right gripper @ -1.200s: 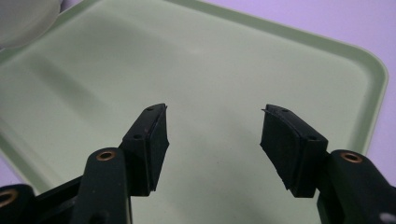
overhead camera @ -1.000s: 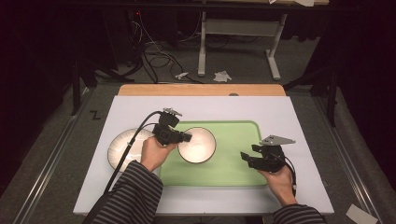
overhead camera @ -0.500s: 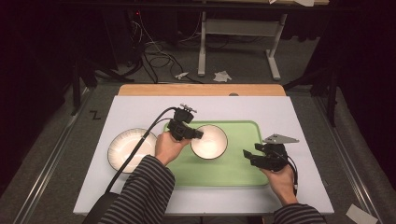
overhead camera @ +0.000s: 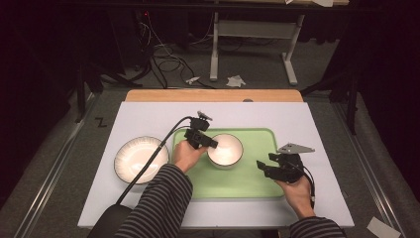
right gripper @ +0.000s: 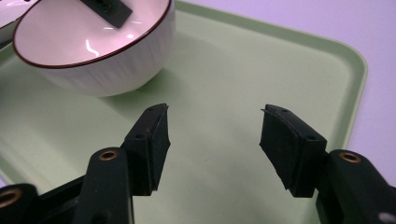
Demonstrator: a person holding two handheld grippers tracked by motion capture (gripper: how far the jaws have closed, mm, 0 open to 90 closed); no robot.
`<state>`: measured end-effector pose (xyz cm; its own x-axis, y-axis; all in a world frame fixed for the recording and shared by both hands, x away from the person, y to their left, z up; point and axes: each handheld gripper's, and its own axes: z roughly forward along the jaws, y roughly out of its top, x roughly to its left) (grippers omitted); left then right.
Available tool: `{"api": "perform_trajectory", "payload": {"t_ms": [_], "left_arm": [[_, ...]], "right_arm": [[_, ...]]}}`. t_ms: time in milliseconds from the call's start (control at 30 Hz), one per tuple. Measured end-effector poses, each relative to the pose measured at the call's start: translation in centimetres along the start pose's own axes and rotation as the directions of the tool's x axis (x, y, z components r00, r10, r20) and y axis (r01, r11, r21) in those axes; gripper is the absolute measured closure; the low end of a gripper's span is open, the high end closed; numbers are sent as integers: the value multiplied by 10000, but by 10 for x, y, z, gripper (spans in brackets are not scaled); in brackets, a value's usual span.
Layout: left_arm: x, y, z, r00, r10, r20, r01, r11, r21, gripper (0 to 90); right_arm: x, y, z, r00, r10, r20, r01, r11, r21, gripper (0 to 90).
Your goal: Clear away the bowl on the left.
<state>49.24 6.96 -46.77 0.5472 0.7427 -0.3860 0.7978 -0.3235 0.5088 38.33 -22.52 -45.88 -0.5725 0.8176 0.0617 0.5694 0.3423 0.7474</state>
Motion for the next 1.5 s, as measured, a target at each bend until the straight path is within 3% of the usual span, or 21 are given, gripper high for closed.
{"api": "perform_trajectory", "payload": {"t_ms": [133,333,367,400,567,767,1000,1300,1400,1500], "left_arm": [[-1,2,6,9994,-28,-345,33,9999,139,819],[0,2,19,9995,-248,-169,252,9994,227,819],[1,3,22,9998,-187,32,187,9998,0,819],[0,2,21,9994,-312,-170,313,9995,101,819],[-3,1,21,9992,-51,-400,50,10000,-7,818],[-4,-1,20,9985,275,-465,-276,9996,-4,799],[-5,0,13,9984,421,-373,-420,9991,32,586],[-15,-1,-12,9942,981,-434,-1004,9934,-554,493],[-17,-2,-19,9909,1084,-791,-1138,9913,-663,459],[-18,-4,-25,9883,1249,-876,-1313,9887,-717,454]], "right_arm": [[-1,0,-1,10000,-11,-26,11,10000,-52,435],[2,0,-1,9999,-105,-34,105,9999,-32,434],[2,0,-1,9999,-105,-30,105,9999,-16,434],[1,-1,-2,9999,-103,-20,103,9999,-24,434],[-1,-2,-4,10000,67,18,-66,9999,-110,436],[2,-2,-4,9999,-127,-41,127,9998,-175,449],[1,-2,-4,9999,-104,17,104,9999,-121,445],[-1,-2,-1,9996,180,-224,-180,9998,0,441],[-1,-2,-1,9997,110,-227,-111,9999,-2,441],[-1,-2,1,9996,113,-248,-110,9999,125,439]]}}
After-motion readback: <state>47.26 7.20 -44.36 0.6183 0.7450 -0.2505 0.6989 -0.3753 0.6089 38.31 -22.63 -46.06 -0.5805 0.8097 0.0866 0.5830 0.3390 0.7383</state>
